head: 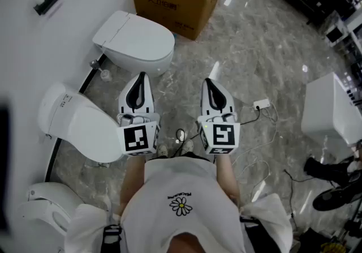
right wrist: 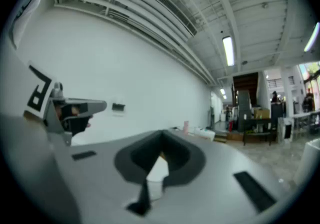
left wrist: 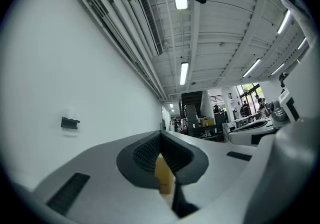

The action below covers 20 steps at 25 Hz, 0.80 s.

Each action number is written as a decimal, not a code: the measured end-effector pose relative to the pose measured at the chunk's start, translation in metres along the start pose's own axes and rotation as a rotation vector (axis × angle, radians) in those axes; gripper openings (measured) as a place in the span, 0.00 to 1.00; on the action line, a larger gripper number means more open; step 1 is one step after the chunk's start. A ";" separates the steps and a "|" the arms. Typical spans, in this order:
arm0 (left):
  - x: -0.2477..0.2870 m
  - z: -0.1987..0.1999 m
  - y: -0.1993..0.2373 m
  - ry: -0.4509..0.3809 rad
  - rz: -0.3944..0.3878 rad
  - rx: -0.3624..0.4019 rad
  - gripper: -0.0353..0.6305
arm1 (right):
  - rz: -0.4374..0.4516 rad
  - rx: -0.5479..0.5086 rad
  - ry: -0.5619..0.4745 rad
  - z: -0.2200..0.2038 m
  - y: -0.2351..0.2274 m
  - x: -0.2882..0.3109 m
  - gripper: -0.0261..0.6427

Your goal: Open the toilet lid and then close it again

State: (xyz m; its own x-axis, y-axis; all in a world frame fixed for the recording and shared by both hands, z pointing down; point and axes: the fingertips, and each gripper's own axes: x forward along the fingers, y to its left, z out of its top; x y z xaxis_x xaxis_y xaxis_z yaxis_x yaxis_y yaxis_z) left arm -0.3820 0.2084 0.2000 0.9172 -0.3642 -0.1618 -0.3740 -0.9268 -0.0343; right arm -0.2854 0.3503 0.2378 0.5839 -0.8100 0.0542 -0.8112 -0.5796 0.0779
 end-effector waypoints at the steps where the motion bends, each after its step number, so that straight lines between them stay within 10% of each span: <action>1: 0.001 0.000 0.000 0.002 0.003 0.005 0.09 | 0.002 0.002 -0.002 0.000 -0.001 0.001 0.08; 20: 0.021 -0.008 -0.023 0.019 0.015 -0.010 0.09 | -0.012 0.063 -0.017 -0.014 -0.047 -0.002 0.08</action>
State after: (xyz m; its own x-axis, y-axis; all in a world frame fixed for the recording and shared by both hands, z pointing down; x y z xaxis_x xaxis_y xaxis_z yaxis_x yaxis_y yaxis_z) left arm -0.3528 0.2214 0.2052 0.9140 -0.3796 -0.1430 -0.3864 -0.9221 -0.0218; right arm -0.2483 0.3802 0.2476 0.5937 -0.8039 0.0365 -0.8046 -0.5936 0.0154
